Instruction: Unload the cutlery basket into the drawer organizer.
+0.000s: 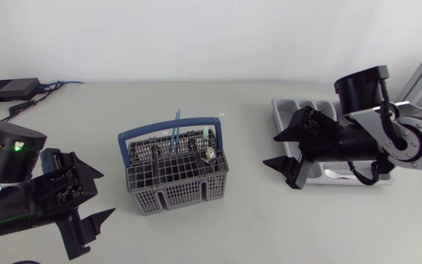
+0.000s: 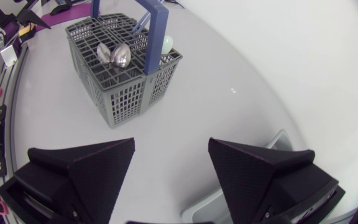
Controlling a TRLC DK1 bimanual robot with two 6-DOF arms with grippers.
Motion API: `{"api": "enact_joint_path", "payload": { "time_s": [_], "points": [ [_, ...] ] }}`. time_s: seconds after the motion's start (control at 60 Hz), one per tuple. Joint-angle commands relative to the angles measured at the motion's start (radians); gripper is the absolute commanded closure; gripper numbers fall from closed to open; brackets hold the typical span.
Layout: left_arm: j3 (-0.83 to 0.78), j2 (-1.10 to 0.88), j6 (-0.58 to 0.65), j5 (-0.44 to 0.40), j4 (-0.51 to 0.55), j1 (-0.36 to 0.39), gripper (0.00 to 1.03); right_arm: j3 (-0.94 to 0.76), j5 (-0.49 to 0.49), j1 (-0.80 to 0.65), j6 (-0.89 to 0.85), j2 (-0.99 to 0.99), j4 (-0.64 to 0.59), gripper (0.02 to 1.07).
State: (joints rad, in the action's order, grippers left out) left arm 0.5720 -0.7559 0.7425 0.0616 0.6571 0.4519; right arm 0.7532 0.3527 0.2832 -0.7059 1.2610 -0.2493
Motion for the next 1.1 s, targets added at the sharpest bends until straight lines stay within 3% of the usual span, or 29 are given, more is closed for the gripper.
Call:
{"api": "enact_joint_path", "payload": {
  "time_s": [0.0, 0.15, 0.333, 0.483, 0.567, 0.717, 1.083],
  "points": [
    [-0.029, 0.007, 0.038, 0.001, 0.010, -0.048, 0.11, -0.029, -0.024, 0.036, 0.065, 0.046, 0.035, 0.21],
    [-0.040, -0.006, 0.046, -0.019, -0.004, -0.104, 0.14, -0.031, -0.052, 0.074, 0.102, 0.086, 0.082, 0.21],
    [-0.049, -0.060, 0.041, -0.051, -0.065, -0.159, 0.41, -0.040, -0.080, 0.128, 0.129, 0.113, 0.113, 0.23],
    [-0.024, -0.217, -0.011, -0.097, -0.162, -0.162, 0.66, -0.040, -0.095, 0.168, 0.155, 0.136, 0.136, 0.51],
    [-0.011, -0.289, -0.029, -0.120, -0.203, -0.159, 0.75, -0.043, -0.107, 0.194, 0.169, 0.149, 0.148, 0.69],
    [0.029, -0.373, -0.046, -0.158, -0.252, -0.160, 0.76, -0.054, -0.130, 0.229, 0.189, 0.176, 0.186, 0.89],
    [0.112, -0.516, -0.078, -0.178, -0.375, -0.142, 0.76, -0.038, -0.155, 0.300, 0.240, 0.207, 0.228, 0.90]
  ]
}}
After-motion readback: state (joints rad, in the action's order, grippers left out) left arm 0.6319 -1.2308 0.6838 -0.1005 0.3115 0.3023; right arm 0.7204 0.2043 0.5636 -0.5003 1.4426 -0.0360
